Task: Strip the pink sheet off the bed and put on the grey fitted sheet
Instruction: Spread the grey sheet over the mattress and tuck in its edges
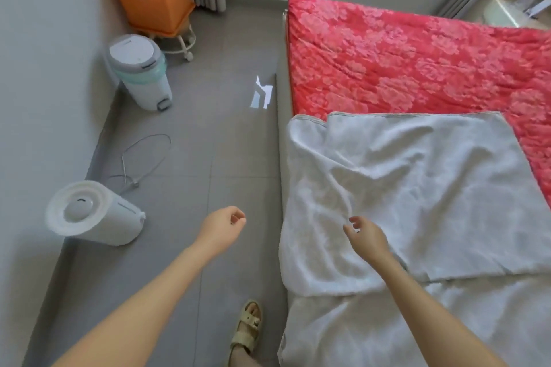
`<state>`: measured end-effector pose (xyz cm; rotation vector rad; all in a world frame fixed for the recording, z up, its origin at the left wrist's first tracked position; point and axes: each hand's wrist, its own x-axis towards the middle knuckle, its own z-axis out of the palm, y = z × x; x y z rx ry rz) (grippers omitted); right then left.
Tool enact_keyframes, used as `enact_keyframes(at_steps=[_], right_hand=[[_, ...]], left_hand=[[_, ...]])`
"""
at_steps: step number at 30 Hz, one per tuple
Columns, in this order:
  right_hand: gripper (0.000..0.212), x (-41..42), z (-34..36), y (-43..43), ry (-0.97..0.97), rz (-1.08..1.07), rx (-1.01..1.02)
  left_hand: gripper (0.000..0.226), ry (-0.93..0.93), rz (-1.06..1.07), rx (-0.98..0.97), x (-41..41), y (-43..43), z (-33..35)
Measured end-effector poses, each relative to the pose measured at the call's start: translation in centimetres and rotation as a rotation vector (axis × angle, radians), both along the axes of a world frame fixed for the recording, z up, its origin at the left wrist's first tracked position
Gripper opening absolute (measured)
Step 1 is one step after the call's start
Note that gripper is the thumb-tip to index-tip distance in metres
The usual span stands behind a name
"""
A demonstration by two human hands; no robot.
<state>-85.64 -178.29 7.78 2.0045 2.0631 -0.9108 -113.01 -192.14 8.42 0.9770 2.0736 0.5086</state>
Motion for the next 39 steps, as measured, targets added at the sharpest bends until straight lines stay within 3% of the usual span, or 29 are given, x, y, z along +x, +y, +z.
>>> enact_keyframes(at_steps=[10,19,24,26,28,30,33,35,39], right_hand=[[0.032,-9.0,-3.7,19.7,-0.032,0.014,0.066],[0.037,-13.2,-7.6,35.9,-0.166,0.066,0.081],[0.057,-14.4,-10.3,42.5,-0.32,0.411,0.052],[0.057,-14.8,-11.5,44.4,-0.394,0.546,-0.064],[0.045,-14.8,-12.7,45.8,-0.457,0.659,-0.119],[0.022,-14.4,-13.5,46.6,-0.494,0.766,0.0],[0.013,-13.3,-12.8,47.9,-0.446,0.752,0.175],[0.018,-12.3,-11.5,48.9,-0.464,0.684,0.163],[0.02,-12.6,-7.7,52.8,-0.429,0.467,0.057]], left_hand=[[0.022,0.14,-0.129,0.1,-6.9,26.8,-4.0],[0.024,0.218,-0.468,0.042,-8.4,45.2,-10.7],[0.012,0.258,-0.787,0.059,-6.0,50.9,-15.0],[0.037,0.28,-0.9,0.01,-4.8,51.8,-16.8],[0.051,0.294,-0.954,-0.081,-3.8,52.0,-18.5],[0.051,0.253,-1.004,-0.147,-3.5,52.0,-19.1],[0.029,0.232,-1.119,-0.2,-5.0,52.7,-17.1],[0.005,0.177,-1.018,-0.142,-7.3,53.9,-16.3],[0.027,-0.012,-0.872,-0.102,-13.1,58.2,-12.8]])
